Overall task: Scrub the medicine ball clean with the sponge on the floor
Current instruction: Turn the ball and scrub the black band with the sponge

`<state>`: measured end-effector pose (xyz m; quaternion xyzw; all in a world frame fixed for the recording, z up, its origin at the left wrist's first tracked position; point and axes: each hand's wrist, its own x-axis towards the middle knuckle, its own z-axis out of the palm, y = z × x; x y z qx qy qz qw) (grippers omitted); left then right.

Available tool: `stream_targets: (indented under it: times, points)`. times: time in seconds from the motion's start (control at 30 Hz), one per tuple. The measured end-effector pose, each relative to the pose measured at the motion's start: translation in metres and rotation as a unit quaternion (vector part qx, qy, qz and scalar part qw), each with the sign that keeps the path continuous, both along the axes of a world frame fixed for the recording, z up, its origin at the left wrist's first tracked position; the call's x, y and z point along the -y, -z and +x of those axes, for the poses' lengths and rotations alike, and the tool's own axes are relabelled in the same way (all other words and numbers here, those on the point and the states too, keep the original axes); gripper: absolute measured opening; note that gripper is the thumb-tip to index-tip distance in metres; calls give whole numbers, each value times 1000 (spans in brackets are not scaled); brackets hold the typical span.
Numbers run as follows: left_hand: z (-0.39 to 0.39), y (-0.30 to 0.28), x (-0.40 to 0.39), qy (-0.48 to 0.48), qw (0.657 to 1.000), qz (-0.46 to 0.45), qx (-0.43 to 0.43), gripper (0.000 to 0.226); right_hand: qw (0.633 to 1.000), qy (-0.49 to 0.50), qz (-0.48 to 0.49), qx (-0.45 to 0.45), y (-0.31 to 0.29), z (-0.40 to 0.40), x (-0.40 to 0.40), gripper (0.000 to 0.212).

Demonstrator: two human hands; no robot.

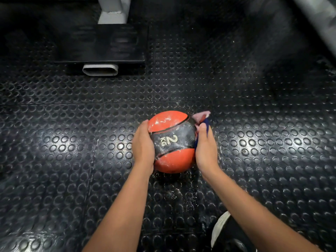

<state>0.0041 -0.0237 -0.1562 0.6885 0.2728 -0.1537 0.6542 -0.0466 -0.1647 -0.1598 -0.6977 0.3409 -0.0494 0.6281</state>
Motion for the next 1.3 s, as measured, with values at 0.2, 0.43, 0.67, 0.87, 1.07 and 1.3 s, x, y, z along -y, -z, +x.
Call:
stream_targets:
  times: [0.2, 0.43, 0.67, 0.87, 1.07, 1.3]
  points:
    - [6, 0, 1, -9, 999, -32, -11, 41, 999, -22, 0, 42, -4, 2, 8, 37]
    - [8, 2, 4, -24, 1000, 2, 1, 46, 967, -133, -162, 146, 7, -12, 9, 35]
    - [15, 4, 3, -36, 999, -1, -9, 40, 999, -35, 17, -31, 10, 15, 24, 45]
    - [17, 16, -5, -20, 1000, 1, -10, 39, 935, -199, -253, 150, -9, 10, 7, 42]
    - [10, -4, 23, -32, 997, 59, 39, 42, 993, -15, 109, -44, 20, 24, 43, 51]
    - [-45, 6, 31, -202, 976, 75, 12, 46, 978, 119, 152, -83, 22, 4, 17, 62]
